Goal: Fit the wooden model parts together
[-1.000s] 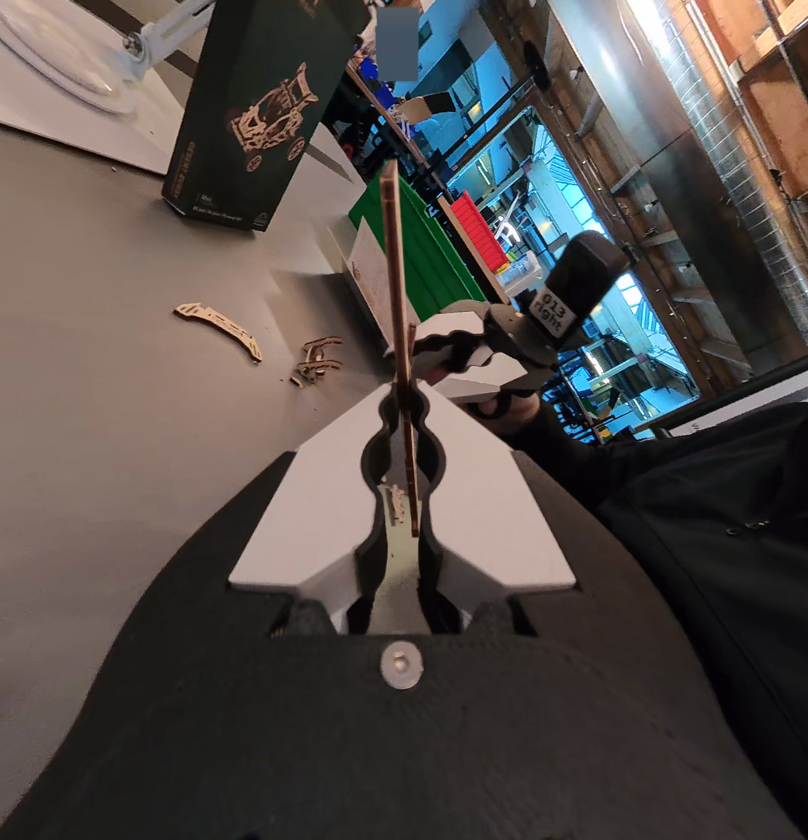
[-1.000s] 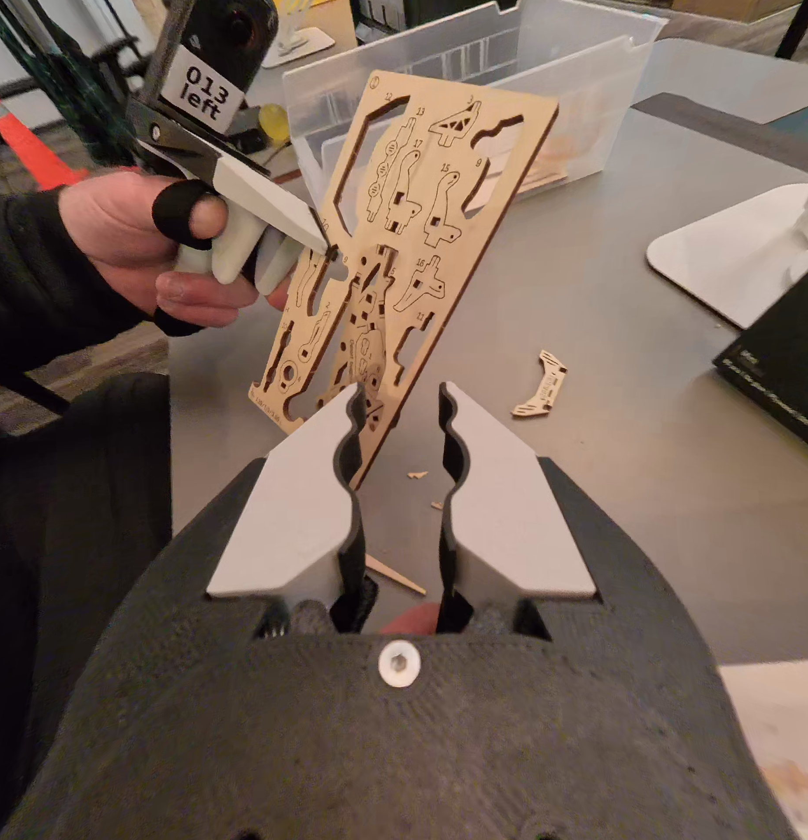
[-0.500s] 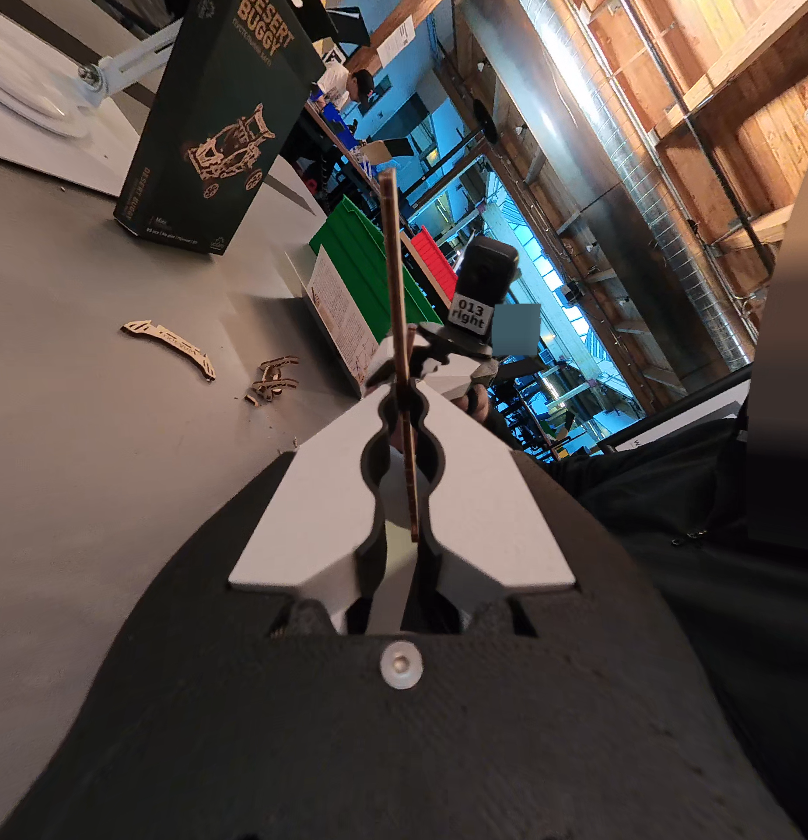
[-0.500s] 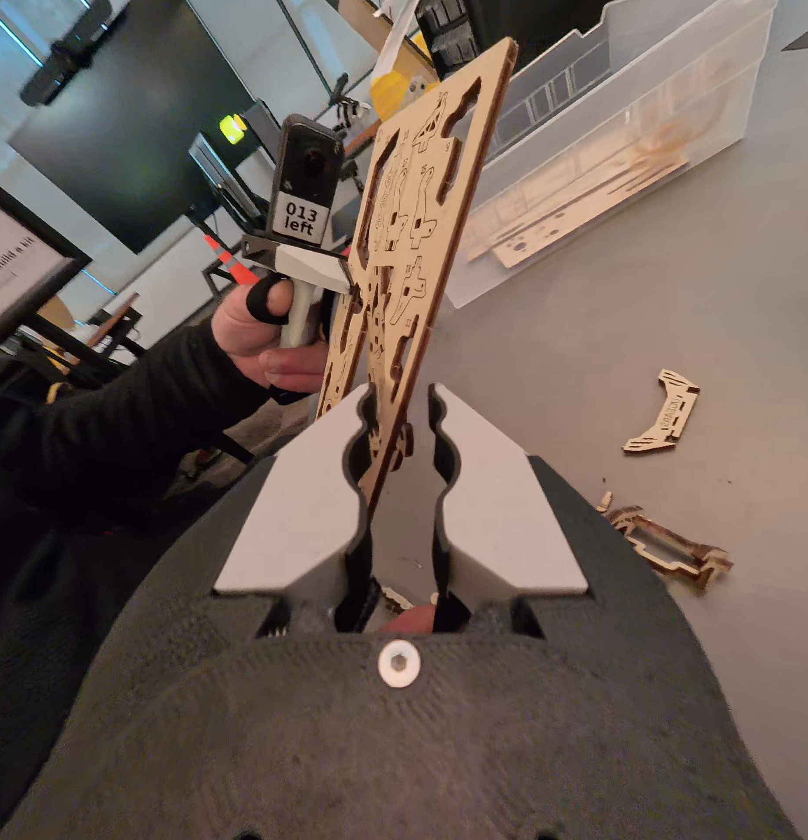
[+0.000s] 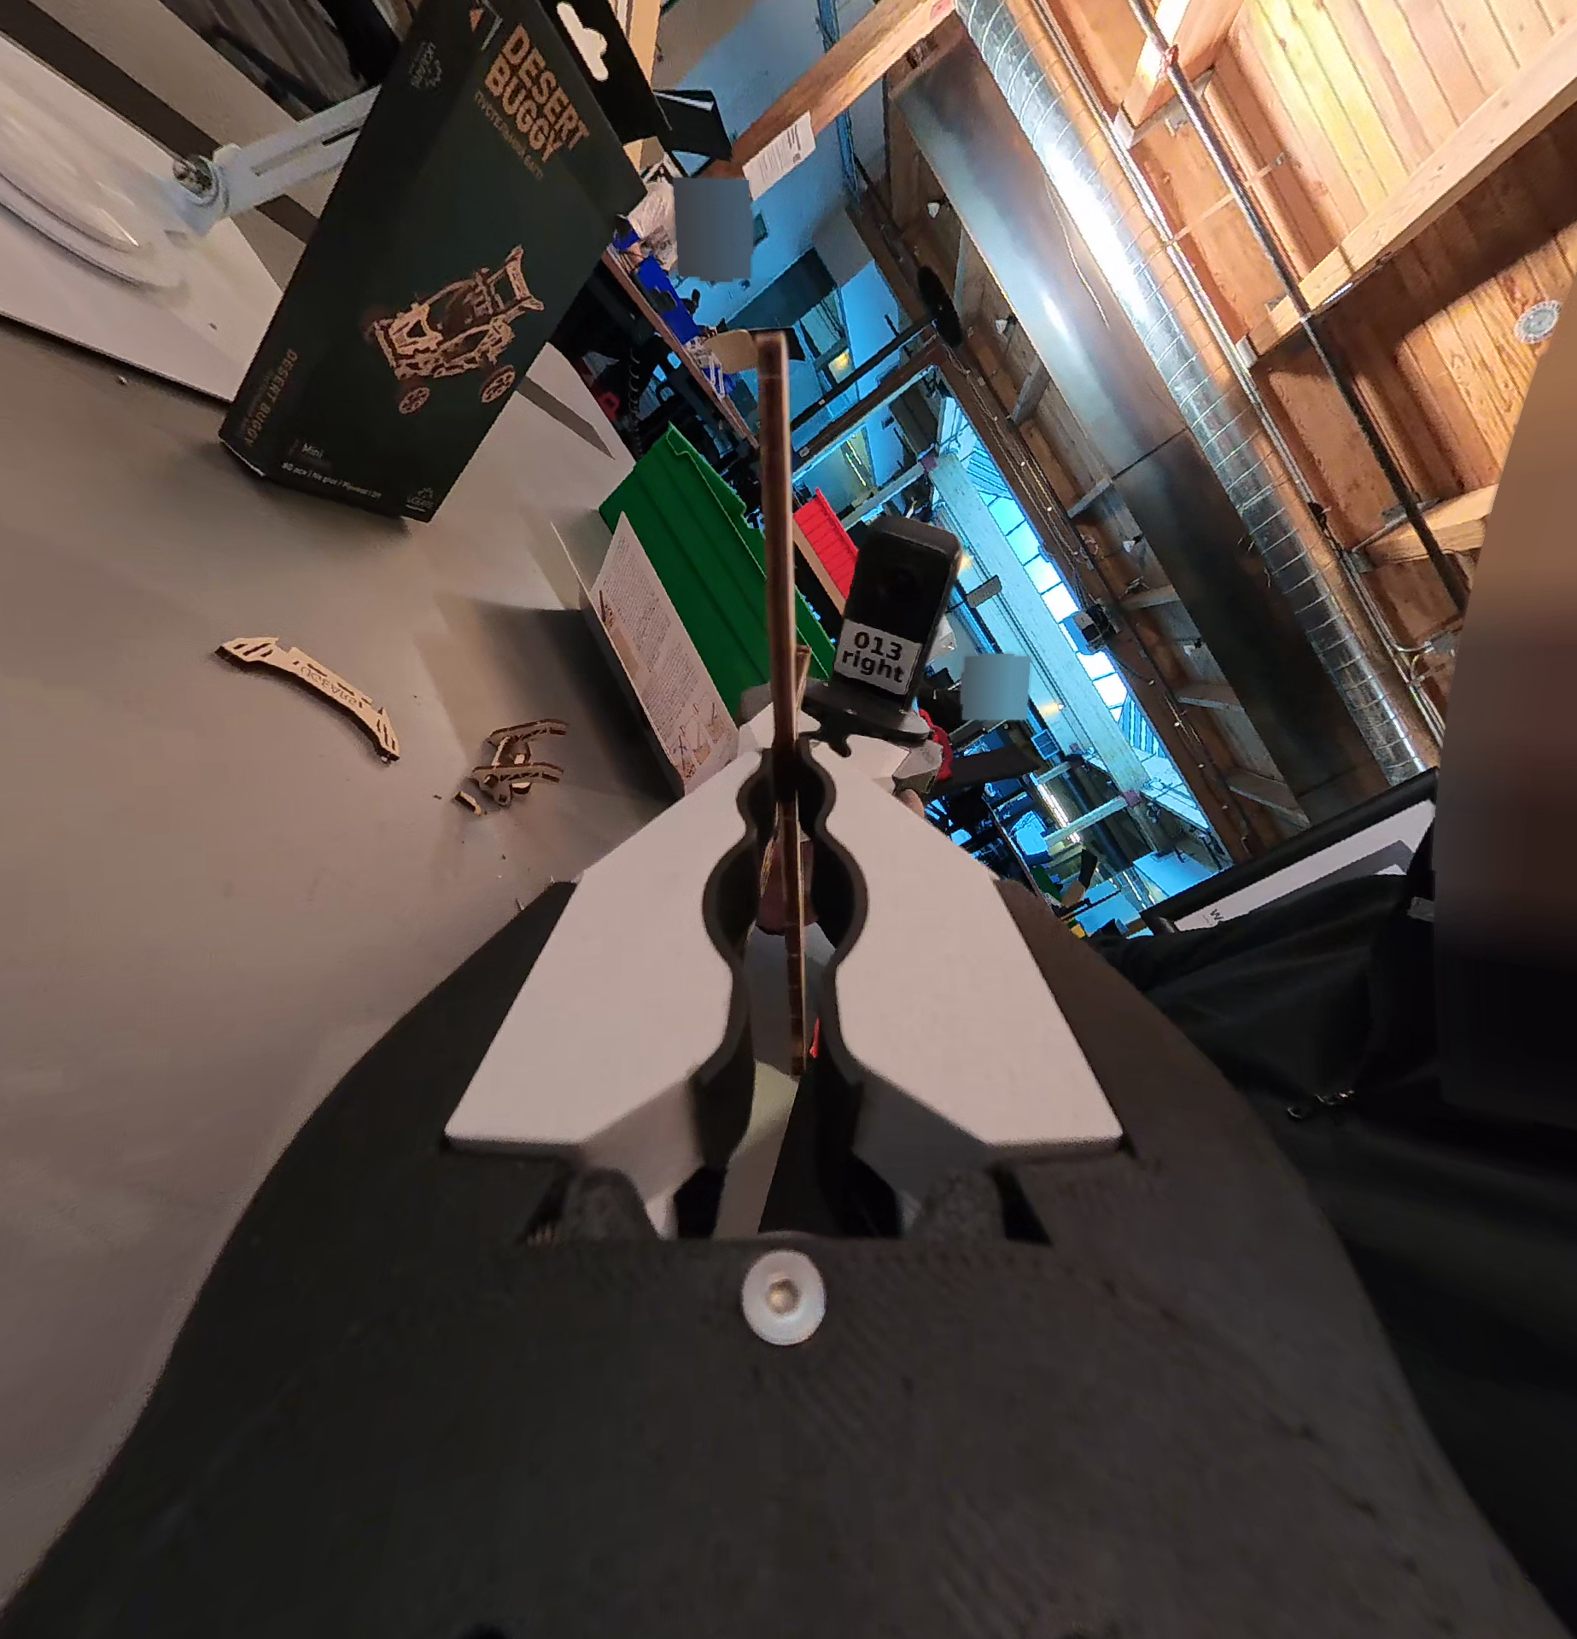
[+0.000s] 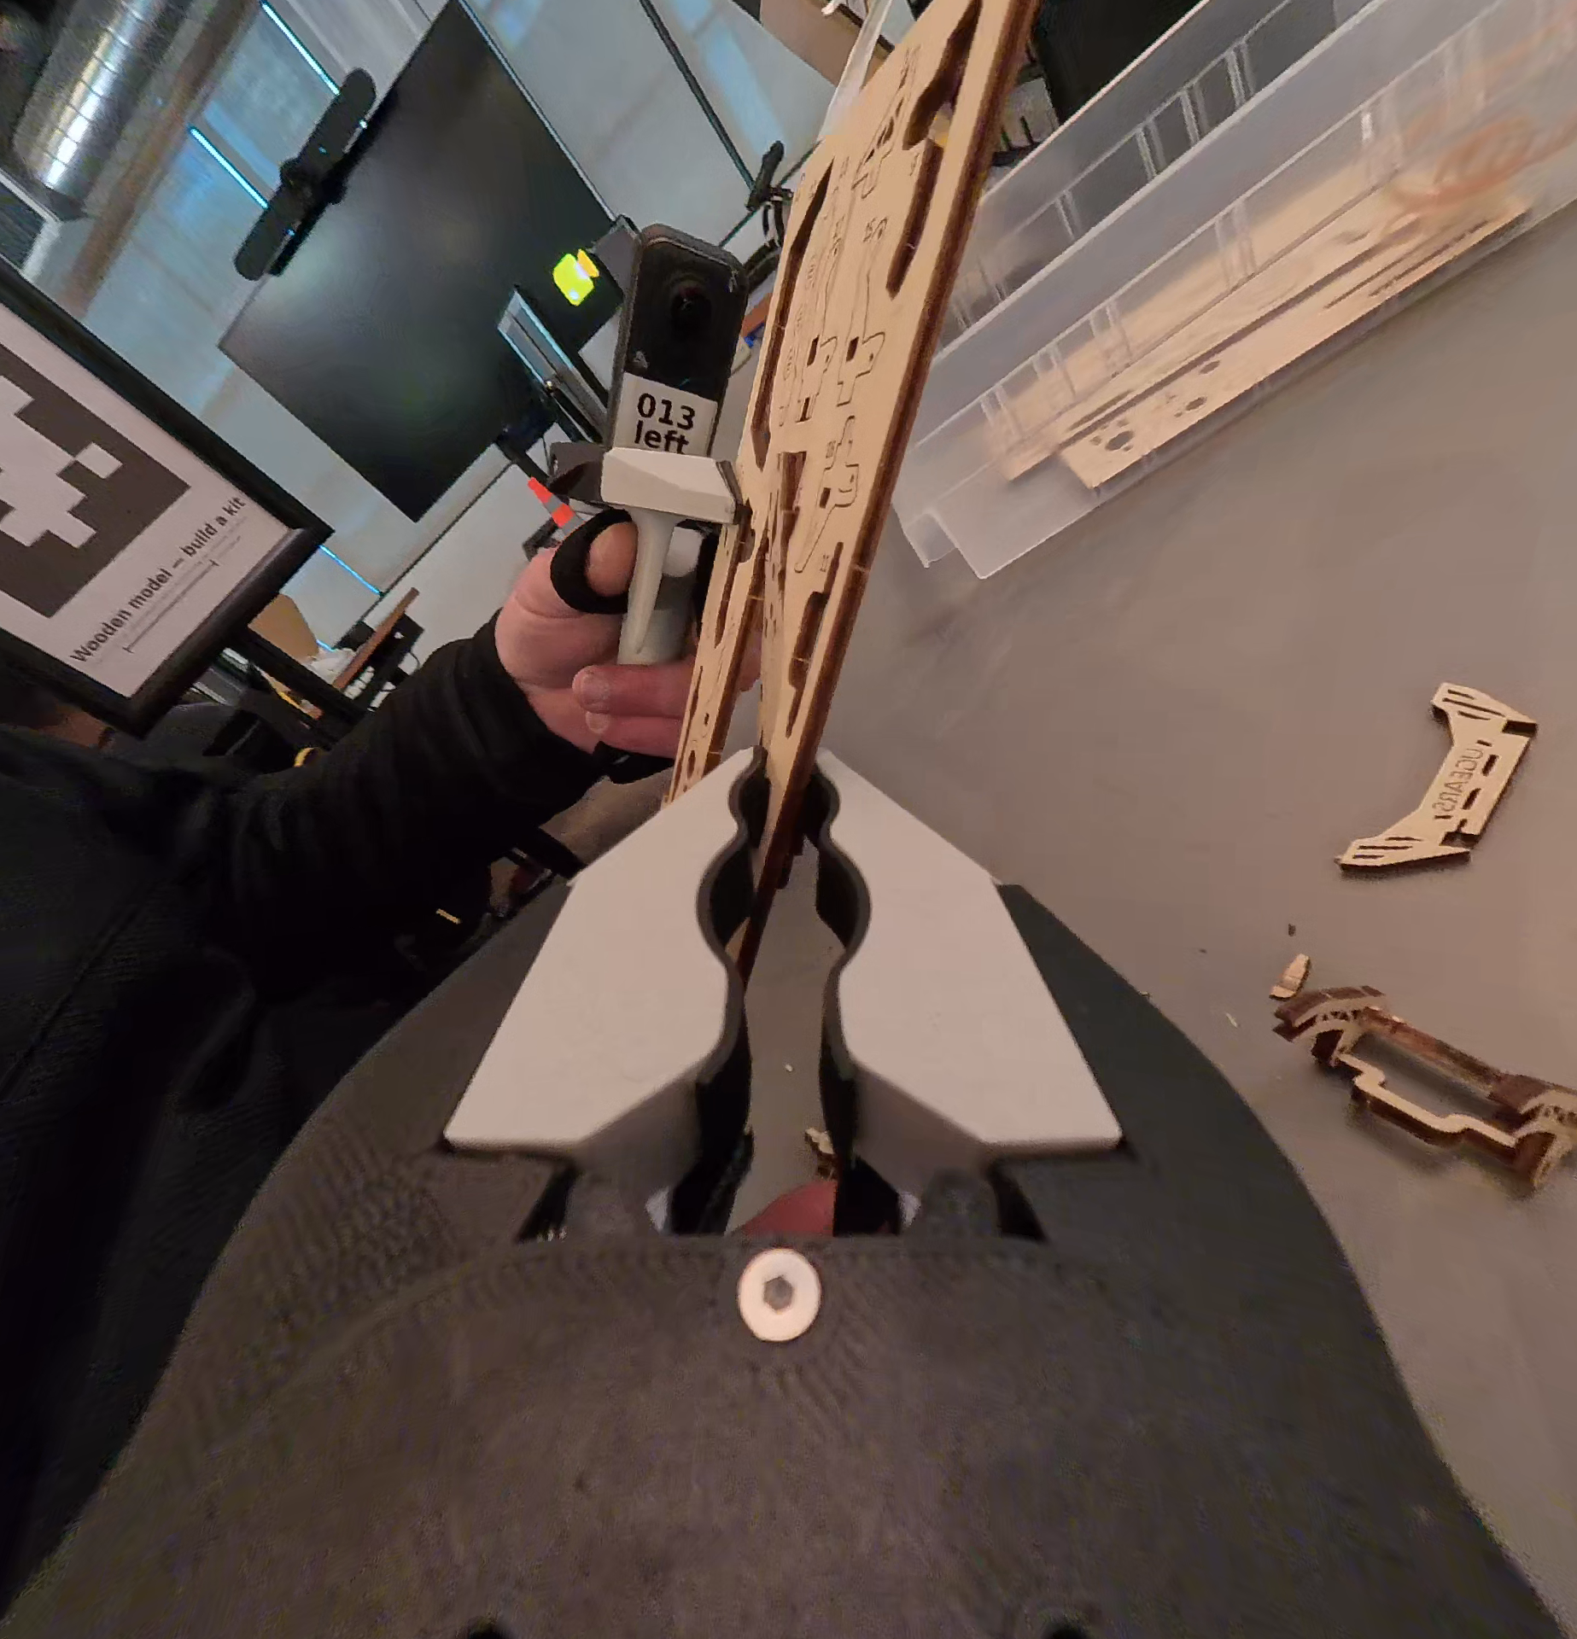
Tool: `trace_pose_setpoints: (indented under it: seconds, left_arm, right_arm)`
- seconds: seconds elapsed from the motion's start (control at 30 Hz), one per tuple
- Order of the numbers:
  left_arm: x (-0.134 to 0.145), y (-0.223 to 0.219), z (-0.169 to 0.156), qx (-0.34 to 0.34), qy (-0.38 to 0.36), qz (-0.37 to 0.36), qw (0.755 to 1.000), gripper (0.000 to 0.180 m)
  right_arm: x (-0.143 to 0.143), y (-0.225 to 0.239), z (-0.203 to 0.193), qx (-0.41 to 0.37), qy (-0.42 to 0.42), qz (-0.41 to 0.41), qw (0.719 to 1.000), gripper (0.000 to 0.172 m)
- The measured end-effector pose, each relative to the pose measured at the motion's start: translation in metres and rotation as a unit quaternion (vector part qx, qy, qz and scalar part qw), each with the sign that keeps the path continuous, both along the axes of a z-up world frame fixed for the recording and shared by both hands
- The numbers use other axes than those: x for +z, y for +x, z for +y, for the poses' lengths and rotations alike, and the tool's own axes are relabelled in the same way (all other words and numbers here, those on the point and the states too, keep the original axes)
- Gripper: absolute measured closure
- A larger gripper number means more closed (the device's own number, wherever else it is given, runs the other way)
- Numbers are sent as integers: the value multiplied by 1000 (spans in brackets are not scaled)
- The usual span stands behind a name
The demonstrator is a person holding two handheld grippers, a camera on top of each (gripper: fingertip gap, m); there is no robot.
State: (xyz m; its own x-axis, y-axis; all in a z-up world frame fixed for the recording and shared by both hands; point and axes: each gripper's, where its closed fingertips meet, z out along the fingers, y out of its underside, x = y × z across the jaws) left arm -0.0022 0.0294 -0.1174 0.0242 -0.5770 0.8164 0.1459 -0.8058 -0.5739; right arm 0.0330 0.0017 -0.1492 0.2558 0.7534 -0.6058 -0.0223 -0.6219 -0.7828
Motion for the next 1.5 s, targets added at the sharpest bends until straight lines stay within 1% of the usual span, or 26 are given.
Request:
trace_pose_setpoints:
  seconds: [0.1,0.4,0.43,0.5,0.53,0.6,0.67,0.7,0.83,0.93,1.27,1.37,1.4,1.47,1.5]
  left_arm:
    - [2,0,1,4,3,-2,1000,180]
    - [10,0,1,12,22,-13,1000,179]
    - [12,0,0,10,22,-20,1000,177]
    - [10,2,-2,8,17,-19,1000,164]
    - [11,4,-6,0,17,-20,1000,161]
    - [8,10,-12,-9,22,-9,1000,163]
    - [2,12,-12,-5,24,9,1000,173]
    - [2,12,-12,-4,21,6,1000,177]
    - [2,13,-11,-3,18,7,1000,179]
    - [2,13,-10,1,16,10,1000,179]
    - [1,13,-10,3,14,12,1000,180]
    - [1,13,-11,3,14,12,1000,180]
    - [1,13,-11,4,14,12,1000,180]
    - [3,13,-12,1,14,6,1000,180]
    - [3,13,-11,3,15,9,1000,180]
  right_arm:
    - [4,0,-2,9,-11,17,1000,170]
    - [12,-1,-1,14,-32,53,998,171]
    - [13,-1,-1,15,-35,58,998,171]
    - [14,0,0,12,-41,63,997,171]
    - [14,0,0,12,-43,64,997,171]
    - [15,0,0,14,-49,71,996,170]
    - [15,0,-1,17,-54,75,996,170]
    - [15,0,0,17,-57,75,995,170]
    - [16,0,0,20,-73,87,993,169]
    - [17,0,-1,25,-80,95,992,162]
    - [18,-3,1,21,-66,84,994,152]
    - [19,-3,3,18,-61,80,995,154]
    - [19,-3,3,18,-58,76,995,157]
    - [18,-4,3,16,-53,70,996,168]
    - [18,-4,4,15,-52,68,996,169]
